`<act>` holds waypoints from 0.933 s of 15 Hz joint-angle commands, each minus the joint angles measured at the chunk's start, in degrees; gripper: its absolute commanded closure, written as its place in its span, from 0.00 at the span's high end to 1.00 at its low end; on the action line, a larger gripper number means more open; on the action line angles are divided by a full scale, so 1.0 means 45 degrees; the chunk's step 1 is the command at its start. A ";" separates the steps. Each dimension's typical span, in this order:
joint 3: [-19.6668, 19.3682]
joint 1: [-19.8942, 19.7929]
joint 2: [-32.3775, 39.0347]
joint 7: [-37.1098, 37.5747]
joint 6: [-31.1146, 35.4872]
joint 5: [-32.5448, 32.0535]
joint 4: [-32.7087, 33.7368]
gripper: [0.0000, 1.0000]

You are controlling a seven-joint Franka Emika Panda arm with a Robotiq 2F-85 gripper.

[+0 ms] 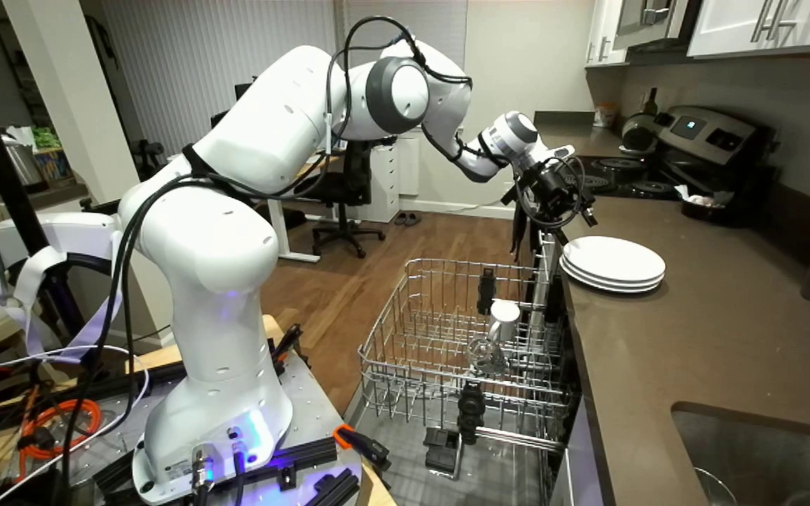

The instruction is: Remove the topmost plate from the stack on the counter and put it inside the dishwasher

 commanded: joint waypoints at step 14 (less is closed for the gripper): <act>0.0768 -0.0281 0.0637 -0.0611 -0.0854 0.0047 0.1245 0.07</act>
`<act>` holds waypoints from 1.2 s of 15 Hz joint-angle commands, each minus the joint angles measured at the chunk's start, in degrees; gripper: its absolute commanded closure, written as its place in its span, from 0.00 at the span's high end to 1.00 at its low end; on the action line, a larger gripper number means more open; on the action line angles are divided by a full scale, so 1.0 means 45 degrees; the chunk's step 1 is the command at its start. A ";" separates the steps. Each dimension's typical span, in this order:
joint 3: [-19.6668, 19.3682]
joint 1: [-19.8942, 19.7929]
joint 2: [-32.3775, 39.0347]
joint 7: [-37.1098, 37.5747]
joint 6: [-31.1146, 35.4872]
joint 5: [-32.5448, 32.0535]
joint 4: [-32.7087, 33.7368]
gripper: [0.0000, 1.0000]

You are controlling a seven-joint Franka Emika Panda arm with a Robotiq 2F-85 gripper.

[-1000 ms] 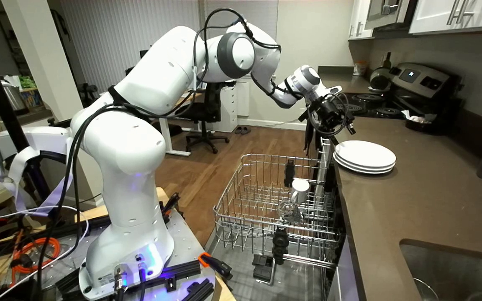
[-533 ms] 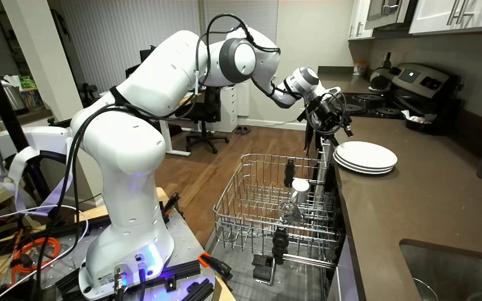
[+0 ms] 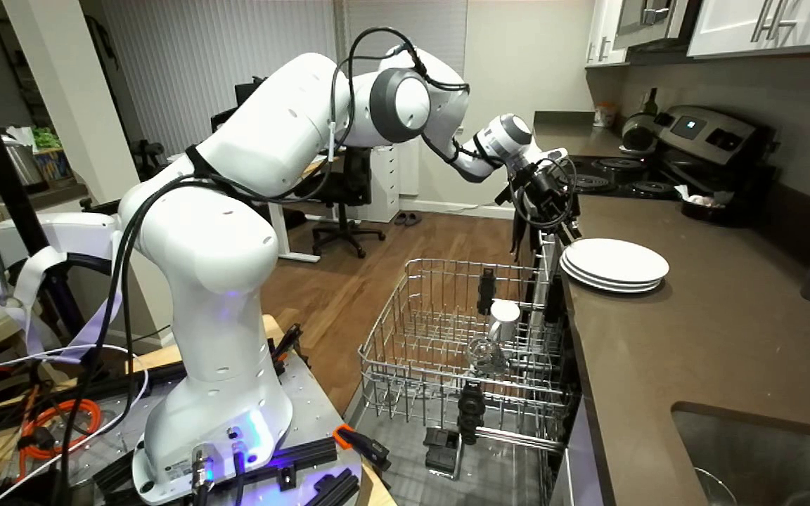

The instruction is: Remove the topmost plate from the stack on the counter and put it inside the dishwasher

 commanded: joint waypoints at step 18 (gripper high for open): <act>0.0454 -0.0743 0.0054 -0.1231 0.1223 0.0203 0.0422 0.47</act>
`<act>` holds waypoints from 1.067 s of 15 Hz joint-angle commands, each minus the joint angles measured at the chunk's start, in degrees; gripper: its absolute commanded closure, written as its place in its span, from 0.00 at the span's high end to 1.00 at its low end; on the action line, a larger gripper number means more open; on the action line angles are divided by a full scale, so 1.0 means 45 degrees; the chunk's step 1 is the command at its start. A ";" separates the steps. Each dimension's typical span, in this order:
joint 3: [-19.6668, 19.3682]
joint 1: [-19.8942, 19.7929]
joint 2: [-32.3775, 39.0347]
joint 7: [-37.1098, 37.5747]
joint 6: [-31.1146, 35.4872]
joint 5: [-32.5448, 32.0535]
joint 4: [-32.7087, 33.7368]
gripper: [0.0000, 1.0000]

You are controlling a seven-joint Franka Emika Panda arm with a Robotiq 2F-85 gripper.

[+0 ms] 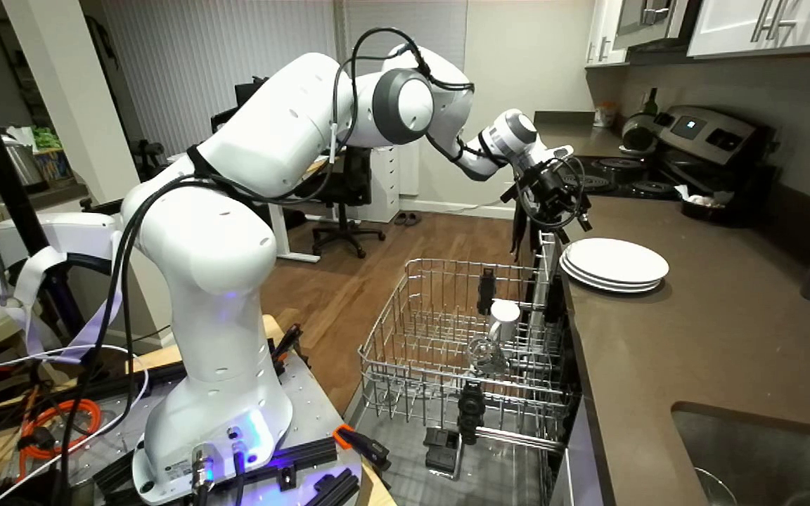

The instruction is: Remove the topmost plate from the stack on the counter and put it inside the dishwasher

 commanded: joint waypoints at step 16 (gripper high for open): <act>0.0648 -0.0864 0.0051 -0.1658 0.0654 0.1265 0.0245 0.03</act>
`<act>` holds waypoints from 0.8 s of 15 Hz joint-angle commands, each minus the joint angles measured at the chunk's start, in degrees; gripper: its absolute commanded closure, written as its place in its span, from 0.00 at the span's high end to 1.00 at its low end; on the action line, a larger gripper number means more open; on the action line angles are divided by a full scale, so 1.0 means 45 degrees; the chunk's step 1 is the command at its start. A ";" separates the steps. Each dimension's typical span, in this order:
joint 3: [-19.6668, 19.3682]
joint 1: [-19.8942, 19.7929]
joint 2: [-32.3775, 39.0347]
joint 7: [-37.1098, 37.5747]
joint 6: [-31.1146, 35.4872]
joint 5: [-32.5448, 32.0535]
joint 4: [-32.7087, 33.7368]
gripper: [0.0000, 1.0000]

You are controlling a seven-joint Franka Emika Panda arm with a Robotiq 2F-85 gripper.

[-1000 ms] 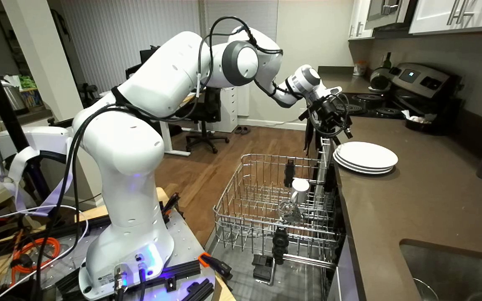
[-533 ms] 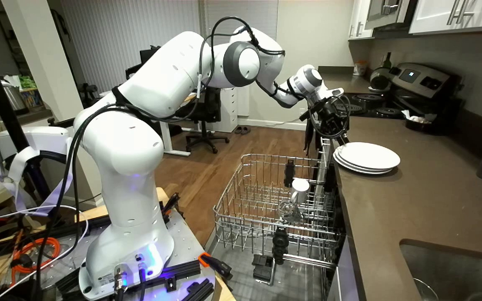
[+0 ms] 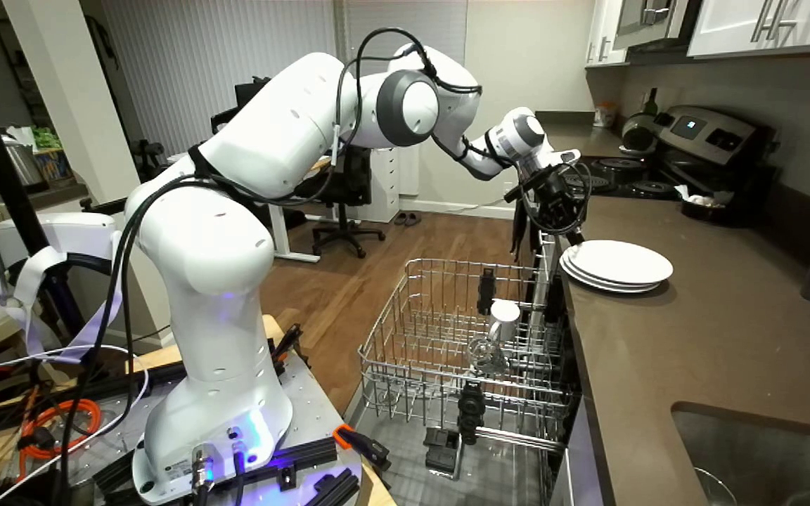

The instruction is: Remove the topmost plate from the stack on the counter and put it inside the dishwasher

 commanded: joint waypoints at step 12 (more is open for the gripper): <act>0.0158 -0.0269 -0.0093 -0.1267 0.0450 0.1341 0.0325 0.05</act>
